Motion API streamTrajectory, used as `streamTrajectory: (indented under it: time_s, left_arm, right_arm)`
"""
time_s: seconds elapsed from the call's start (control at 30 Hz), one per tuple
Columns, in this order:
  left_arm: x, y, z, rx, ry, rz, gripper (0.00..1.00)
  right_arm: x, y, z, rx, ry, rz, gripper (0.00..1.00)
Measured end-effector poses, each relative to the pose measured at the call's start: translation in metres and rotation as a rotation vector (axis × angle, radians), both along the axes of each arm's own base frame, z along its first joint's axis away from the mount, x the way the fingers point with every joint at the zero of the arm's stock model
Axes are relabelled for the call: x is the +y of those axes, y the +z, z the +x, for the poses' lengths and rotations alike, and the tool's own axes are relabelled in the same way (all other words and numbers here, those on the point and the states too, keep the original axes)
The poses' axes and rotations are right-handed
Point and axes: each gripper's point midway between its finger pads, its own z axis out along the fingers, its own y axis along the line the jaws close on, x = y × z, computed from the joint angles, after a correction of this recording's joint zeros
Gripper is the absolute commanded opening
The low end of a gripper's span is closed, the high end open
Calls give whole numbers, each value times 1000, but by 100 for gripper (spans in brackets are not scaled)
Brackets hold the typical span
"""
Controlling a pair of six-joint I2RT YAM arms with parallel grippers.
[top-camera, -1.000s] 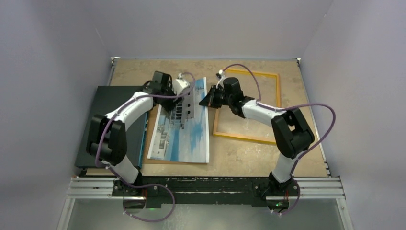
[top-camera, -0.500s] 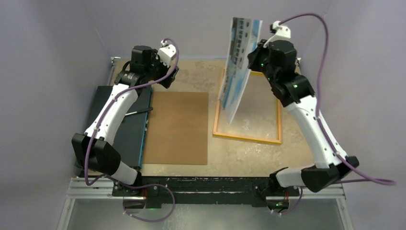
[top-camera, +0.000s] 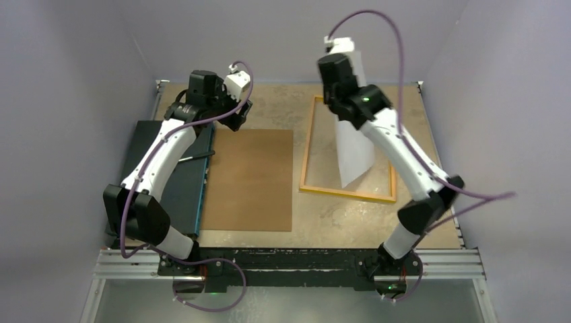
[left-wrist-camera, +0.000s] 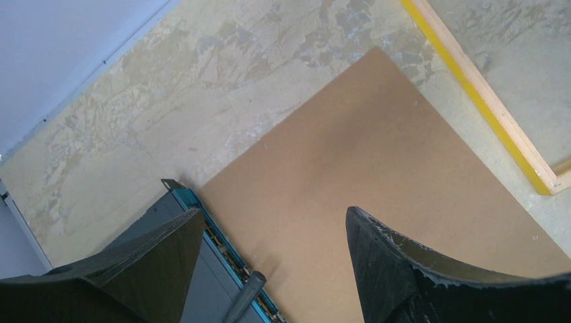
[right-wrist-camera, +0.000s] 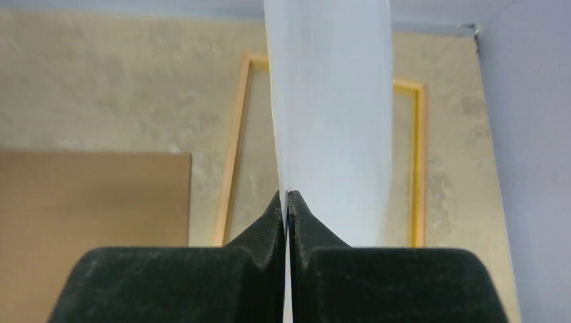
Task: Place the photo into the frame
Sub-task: Turn over the photo from the photo frame.
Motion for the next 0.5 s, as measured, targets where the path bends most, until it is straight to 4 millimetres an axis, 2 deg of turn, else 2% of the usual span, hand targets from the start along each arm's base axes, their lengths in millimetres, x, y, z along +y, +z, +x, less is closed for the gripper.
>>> streamTrajectory:
  time_s: [0.07,0.2,0.37,0.5]
  left_arm:
    - [1,-4,-1,11,3,5,76]
    - [3,-10,-3,24,8,12,76]
    - [3,-11,-3,25,9,14,75]
    - [4,-17,-5,39,11,18,75]
  right_arm:
    - [22,-41,10,91,16,-82,0]
    - [49,-119,19,255,43,-217,0]
    - [61,-180,20,385,68,-233,0]
    - [76,-207,24,429,82,-180,0]
